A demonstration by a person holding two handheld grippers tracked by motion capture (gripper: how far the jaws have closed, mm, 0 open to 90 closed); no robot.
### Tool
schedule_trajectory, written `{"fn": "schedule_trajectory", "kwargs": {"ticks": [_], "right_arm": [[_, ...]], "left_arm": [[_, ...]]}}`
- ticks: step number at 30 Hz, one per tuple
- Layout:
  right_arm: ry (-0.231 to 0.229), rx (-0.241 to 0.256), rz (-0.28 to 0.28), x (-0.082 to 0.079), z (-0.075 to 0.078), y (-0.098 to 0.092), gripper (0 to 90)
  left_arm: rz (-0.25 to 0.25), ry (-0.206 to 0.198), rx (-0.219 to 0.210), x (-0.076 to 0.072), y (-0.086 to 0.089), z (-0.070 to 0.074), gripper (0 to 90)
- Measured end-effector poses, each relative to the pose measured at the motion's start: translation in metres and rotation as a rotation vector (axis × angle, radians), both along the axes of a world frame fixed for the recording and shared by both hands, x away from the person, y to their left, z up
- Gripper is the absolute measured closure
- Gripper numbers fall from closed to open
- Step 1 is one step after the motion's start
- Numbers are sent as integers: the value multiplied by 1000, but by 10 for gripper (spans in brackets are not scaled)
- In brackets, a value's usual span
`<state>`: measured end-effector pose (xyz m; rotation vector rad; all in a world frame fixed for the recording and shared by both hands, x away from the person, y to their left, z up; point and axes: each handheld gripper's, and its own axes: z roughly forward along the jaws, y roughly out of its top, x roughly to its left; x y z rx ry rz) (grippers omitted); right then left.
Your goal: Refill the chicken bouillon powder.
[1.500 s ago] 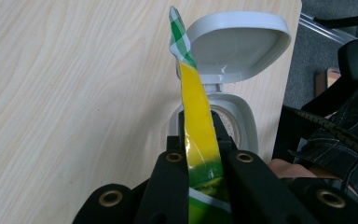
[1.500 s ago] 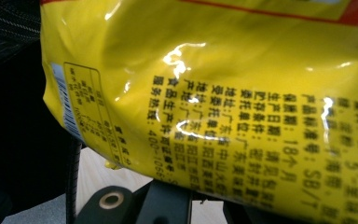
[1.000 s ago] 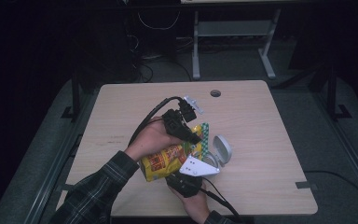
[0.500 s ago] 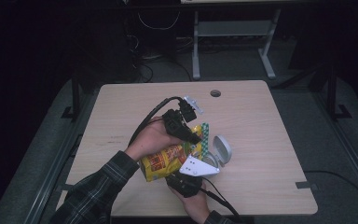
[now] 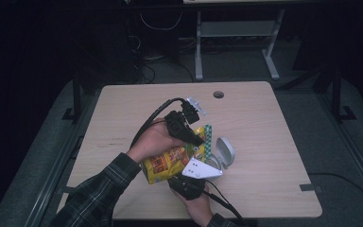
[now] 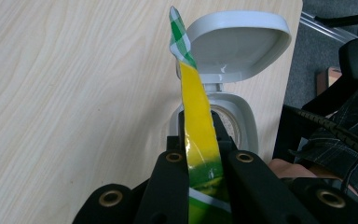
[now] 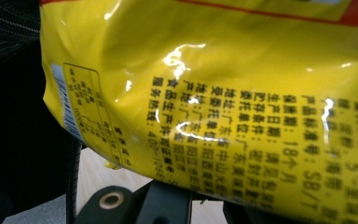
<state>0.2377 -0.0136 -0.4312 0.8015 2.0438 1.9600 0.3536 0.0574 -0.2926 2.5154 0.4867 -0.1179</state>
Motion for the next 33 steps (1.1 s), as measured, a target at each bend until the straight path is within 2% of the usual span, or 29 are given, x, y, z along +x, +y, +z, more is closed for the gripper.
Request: {"fn": "schedule_trajectory", "kwargs": {"ticks": [33], "right_arm": [[6,2,7,0,1,-1,898]], "left_arm": [[2,0,6,0,-1,0,895]]}}
